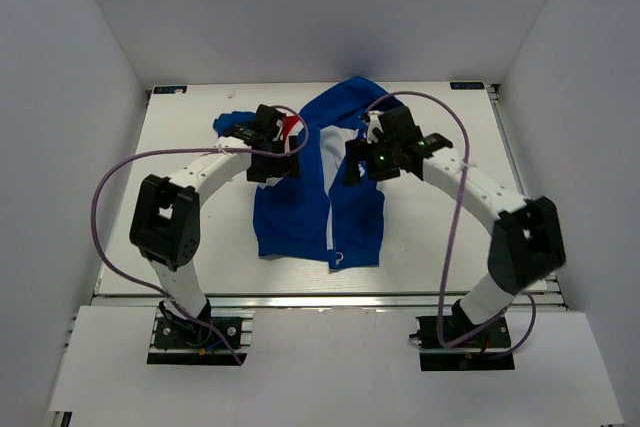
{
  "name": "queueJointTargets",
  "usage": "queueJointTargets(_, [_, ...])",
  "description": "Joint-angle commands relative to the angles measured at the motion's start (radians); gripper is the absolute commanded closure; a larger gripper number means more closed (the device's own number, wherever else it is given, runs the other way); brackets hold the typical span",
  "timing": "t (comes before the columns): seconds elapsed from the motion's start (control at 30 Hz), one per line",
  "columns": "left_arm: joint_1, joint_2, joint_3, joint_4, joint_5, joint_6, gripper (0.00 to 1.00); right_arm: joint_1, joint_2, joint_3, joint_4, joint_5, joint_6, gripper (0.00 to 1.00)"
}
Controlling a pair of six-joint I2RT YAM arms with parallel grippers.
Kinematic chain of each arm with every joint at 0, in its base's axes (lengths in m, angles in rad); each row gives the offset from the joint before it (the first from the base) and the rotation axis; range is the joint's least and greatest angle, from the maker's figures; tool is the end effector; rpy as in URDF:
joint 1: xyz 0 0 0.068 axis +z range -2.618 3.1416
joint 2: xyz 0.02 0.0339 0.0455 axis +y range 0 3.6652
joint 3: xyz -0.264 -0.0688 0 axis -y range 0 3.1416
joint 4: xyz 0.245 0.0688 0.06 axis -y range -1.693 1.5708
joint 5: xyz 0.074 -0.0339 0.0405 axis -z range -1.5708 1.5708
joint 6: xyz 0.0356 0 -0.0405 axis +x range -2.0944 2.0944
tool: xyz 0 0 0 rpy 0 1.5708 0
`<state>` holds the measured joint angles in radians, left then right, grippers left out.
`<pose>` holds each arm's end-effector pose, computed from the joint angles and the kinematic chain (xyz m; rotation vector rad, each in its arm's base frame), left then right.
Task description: Zip up the jacket
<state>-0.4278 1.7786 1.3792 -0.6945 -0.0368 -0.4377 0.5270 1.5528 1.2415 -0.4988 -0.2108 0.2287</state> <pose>0.3407 -0.1539 0.2345 -0.0253 2.6843 -0.2288 0.2917 0.1784 0.2807 -0.4651 2.4000 0.6004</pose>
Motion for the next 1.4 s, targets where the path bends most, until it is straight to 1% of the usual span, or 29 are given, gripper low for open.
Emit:
queueJointTargets(0.0, [0.004,0.048,0.061,0.032,0.034,0.034,0.02,-0.001,0.178,0.141,0.049,-0.061,-0.008,0.11])
queueJointTargets(0.07, [0.003,0.077,0.078,0.041,0.026,0.046,0.02,-0.028,0.268,0.215,0.028,-0.027,0.014,0.11])
queueJointTargets(0.1, [0.004,0.096,0.101,0.038,0.018,0.05,0.02,-0.042,0.356,0.289,-0.003,-0.003,0.038,0.11])
queueJointTargets(0.2, [0.007,0.157,0.129,0.035,0.015,0.065,0.02,-0.103,0.49,0.39,-0.024,-0.001,0.063,0.11])
queueJointTargets(0.27, [0.014,0.203,0.133,0.053,0.018,0.074,0.02,-0.12,0.565,0.433,-0.026,0.016,0.061,0.11])
queueJointTargets(0.3, [0.02,0.221,0.139,0.059,0.018,0.076,0.02,-0.122,0.59,0.494,-0.038,0.03,0.055,0.11])
queueJointTargets(0.37, [0.043,0.277,0.162,0.064,0.035,0.077,0.02,-0.124,0.642,0.564,-0.059,0.053,0.032,0.11])
queueJointTargets(0.4, [0.053,0.295,0.172,0.072,0.035,0.077,0.02,-0.128,0.692,0.6,-0.073,0.071,0.028,0.11])
queueJointTargets(0.43, [0.064,0.312,0.193,0.082,0.073,0.079,0.02,-0.131,0.717,0.677,-0.099,0.074,0.018,0.11])
queueJointTargets(0.5, [0.099,0.369,0.219,0.089,0.098,0.082,0.02,-0.142,0.782,0.739,-0.106,0.091,0.014,0.11])
queueJointTargets(0.67, [0.145,0.484,0.351,0.076,0.083,0.116,0.02,-0.173,0.9,0.943,-0.126,0.081,-0.008,0.11])
queueJointTargets(0.73, [0.153,0.504,0.395,0.061,0.08,0.137,0.02,-0.176,0.899,0.981,-0.126,0.073,-0.032,0.11])
queueJointTargets(0.8, [0.156,0.516,0.467,0.047,0.071,0.157,0.02,-0.174,0.854,0.983,-0.129,0.064,-0.069,0.11])
queueJointTargets(0.83, [0.158,0.515,0.49,0.038,0.064,0.16,0.02,-0.176,0.828,0.974,-0.129,0.064,-0.08,0.1])
queueJointTargets(0.87, [0.158,0.51,0.535,0.026,0.063,0.16,0.02,-0.174,0.763,0.934,-0.132,0.06,-0.086,0.11])
queueJointTargets(0.9, [0.158,0.486,0.547,0.007,0.077,0.16,0.02,-0.173,0.724,0.902,-0.132,0.053,-0.098,0.11])
queueJointTargets(0.93, [0.158,0.461,0.544,0.01,0.087,0.159,0.02,-0.171,0.631,0.856,-0.113,0.041,-0.1,0.11])
queueJointTargets(0.97, [0.156,0.431,0.502,0.019,0.103,0.154,0.02,-0.162,0.577,0.735,-0.097,0.034,-0.098,0.11])
queueJointTargets(1.0, [0.158,0.356,0.467,0.051,0.115,0.143,0.02,-0.156,0.526,0.663,-0.075,0.03,-0.091,0.11])
queueJointTargets(1.03, [0.158,0.316,0.425,0.073,0.129,0.136,0.02,-0.145,0.471,0.589,-0.052,0.021,-0.086,0.11])
queueJointTargets(1.07, [0.156,0.233,0.344,0.102,0.144,0.119,0.02,-0.119,0.373,0.456,-0.019,0.01,-0.074,0.11])
queueJointTargets(1.1, [0.158,0.232,0.31,0.107,0.146,0.111,0.02,-0.105,0.331,0.396,-0.008,0.008,-0.074,0.11])
queueJointTargets(1.13, [0.158,0.158,0.276,0.11,0.146,0.102,0.02,-0.085,0.291,0.339,0.002,0.01,-0.06,0.11])
queueJointTargets(1.17, [0.158,0.121,0.241,0.113,0.138,0.09,0.02,-0.044,0.226,0.287,0.006,0.013,-0.051,0.11])
queueJointTargets(1.2, [0.158,0.087,0.177,0.116,0.127,0.062,0.02,-0.024,0.199,0.203,0.003,0.01,-0.042,0.11])
queueJointTargets(1.23, [0.158,0.024,0.149,0.112,0.118,0.047,0.02,-0.001,0.173,0.166,0.005,0.01,-0.029,0.11])
queueJointTargets(1.27, [0.158,-0.005,0.121,0.107,0.111,0.037,0.02,0.045,0.13,0.126,0.012,0.011,-0.023,0.11])
queueJointTargets(1.33, [0.156,-0.086,0.033,0.102,0.112,-0.001,0.02,0.088,0.099,0.029,0.037,-0.007,0.003,0.11])
queueJointTargets(1.37, [0.156,-0.109,0.003,0.111,0.129,-0.007,0.02,0.131,0.096,0.006,0.046,-0.045,0.015,0.11])
